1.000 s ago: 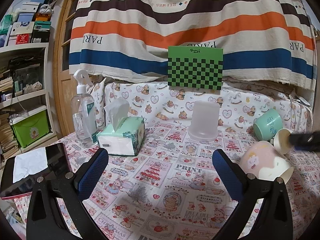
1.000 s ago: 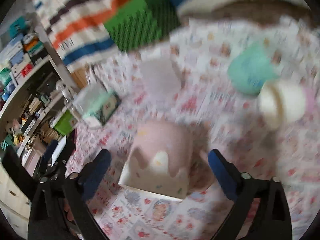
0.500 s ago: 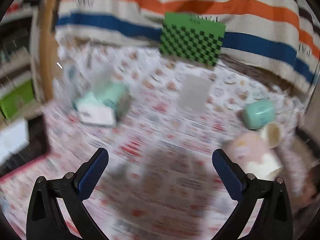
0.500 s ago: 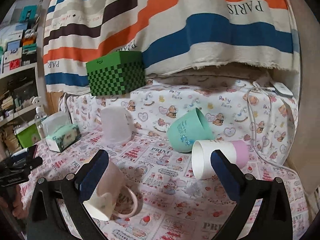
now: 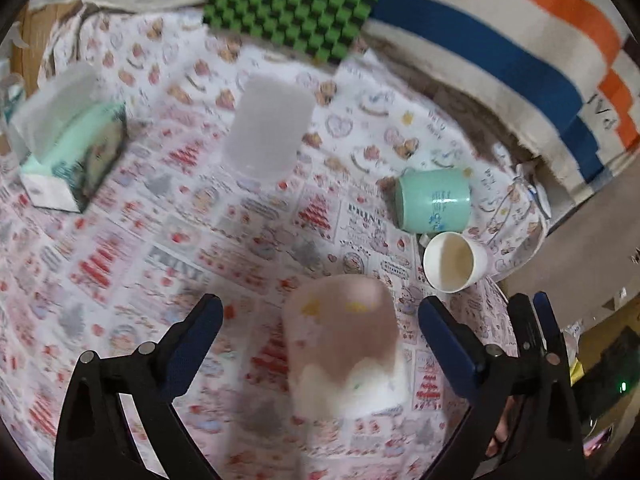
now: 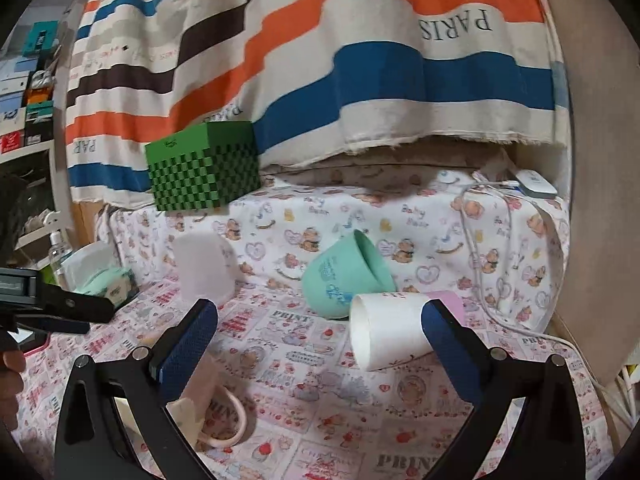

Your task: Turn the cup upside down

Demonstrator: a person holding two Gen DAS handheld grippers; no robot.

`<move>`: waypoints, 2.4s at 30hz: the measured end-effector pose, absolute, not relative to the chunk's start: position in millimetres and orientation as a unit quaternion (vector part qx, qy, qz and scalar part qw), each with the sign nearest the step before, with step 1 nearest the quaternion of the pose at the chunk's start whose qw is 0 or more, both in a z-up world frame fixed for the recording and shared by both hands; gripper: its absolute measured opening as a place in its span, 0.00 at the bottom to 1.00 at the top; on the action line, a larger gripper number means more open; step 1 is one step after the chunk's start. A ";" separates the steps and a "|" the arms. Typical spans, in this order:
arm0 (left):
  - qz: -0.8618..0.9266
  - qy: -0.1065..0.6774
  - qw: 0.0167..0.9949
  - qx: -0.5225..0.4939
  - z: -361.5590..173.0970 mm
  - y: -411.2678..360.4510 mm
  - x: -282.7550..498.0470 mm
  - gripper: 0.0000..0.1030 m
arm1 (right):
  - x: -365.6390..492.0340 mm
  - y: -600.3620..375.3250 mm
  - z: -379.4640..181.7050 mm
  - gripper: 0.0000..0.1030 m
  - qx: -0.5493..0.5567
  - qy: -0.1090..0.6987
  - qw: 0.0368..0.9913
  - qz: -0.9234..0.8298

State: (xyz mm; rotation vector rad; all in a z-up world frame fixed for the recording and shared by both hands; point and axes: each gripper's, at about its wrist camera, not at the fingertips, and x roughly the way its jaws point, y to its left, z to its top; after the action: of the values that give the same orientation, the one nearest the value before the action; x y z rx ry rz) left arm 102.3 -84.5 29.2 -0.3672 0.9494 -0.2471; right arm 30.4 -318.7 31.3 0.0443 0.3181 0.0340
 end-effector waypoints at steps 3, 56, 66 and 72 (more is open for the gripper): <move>-0.103 0.483 0.850 -0.183 17.8 -95.2 119.1 0.94 | 35.2 -326.4 28.9 1.00 0.030 0.163 0.986 0.004; -0.139 0.285 0.948 0.001 21.3 -115.0 86.3 0.92 | 53.6 -347.8 14.1 1.00 0.090 0.217 0.972 -0.013; -0.108 0.104 0.988 0.028 64.1 -79.4 12.3 1.00 | 45.3 -333.0 15.6 1.00 0.066 0.205 0.977 -0.009; -0.090 0.084 0.992 0.042 55.9 -50.2 -9.8 1.00 | 30.3 -316.9 23.4 1.00 0.040 0.174 0.984 0.007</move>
State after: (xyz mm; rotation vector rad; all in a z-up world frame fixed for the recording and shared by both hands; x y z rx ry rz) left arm -9.8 -50.2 55.9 0.0852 0.1683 -0.1796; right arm 30.3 -316.9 23.4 0.0797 0.3490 0.0148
